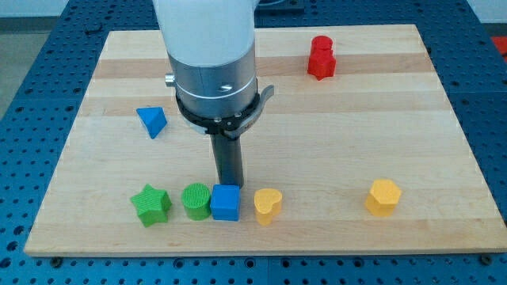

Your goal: Move your arm closer to the blue triangle

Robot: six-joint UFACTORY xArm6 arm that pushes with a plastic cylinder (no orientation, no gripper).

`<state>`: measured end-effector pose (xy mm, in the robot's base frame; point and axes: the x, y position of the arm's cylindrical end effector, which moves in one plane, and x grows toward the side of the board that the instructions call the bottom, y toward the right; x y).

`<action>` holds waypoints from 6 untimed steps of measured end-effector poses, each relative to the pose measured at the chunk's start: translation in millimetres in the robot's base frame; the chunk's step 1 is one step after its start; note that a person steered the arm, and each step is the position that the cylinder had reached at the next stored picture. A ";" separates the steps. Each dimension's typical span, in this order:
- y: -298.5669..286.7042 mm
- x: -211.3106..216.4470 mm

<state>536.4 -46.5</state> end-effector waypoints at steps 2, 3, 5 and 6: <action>0.0 2.4; 0.0 -20.0; -0.9 -80.8; -5.0 -126.6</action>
<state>409.8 -51.5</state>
